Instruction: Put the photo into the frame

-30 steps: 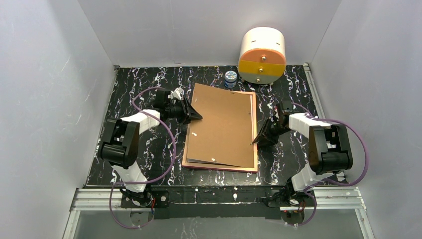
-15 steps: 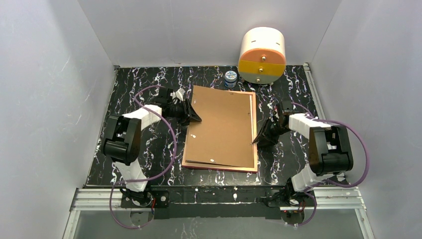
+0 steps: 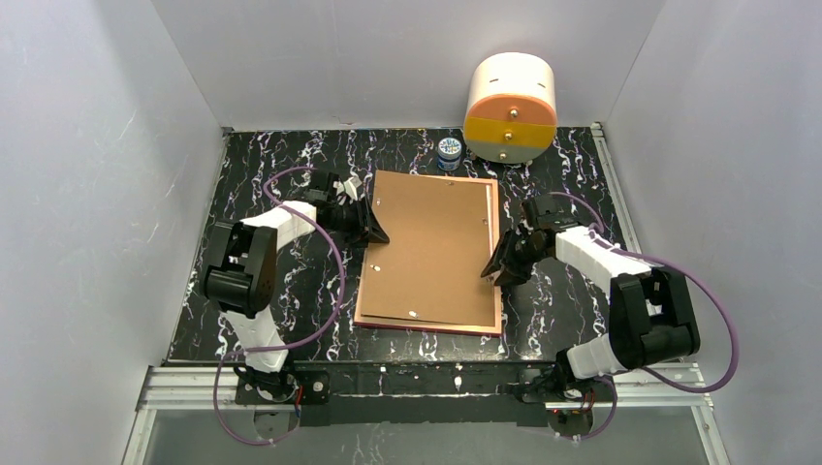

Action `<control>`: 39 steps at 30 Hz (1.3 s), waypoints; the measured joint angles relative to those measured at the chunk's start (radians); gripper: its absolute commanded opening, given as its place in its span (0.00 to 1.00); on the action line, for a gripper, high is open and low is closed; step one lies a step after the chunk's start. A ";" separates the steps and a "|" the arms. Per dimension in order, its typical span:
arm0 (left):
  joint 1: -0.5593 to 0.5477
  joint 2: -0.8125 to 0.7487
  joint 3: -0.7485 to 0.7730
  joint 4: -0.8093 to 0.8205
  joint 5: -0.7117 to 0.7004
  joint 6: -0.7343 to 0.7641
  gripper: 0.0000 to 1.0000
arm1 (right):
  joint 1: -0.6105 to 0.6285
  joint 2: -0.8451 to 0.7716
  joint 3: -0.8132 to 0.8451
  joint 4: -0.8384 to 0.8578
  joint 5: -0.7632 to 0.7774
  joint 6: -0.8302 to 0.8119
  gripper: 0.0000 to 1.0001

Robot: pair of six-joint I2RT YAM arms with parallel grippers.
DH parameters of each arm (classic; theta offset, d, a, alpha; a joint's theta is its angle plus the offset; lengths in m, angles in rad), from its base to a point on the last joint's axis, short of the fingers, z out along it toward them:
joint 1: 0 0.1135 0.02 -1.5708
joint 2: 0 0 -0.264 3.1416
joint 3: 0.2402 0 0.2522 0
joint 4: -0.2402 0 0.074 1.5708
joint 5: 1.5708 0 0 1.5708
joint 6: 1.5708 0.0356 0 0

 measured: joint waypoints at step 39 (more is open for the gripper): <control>0.000 0.014 0.008 -0.026 -0.011 0.033 0.35 | 0.243 0.059 0.043 0.213 0.264 -0.163 0.59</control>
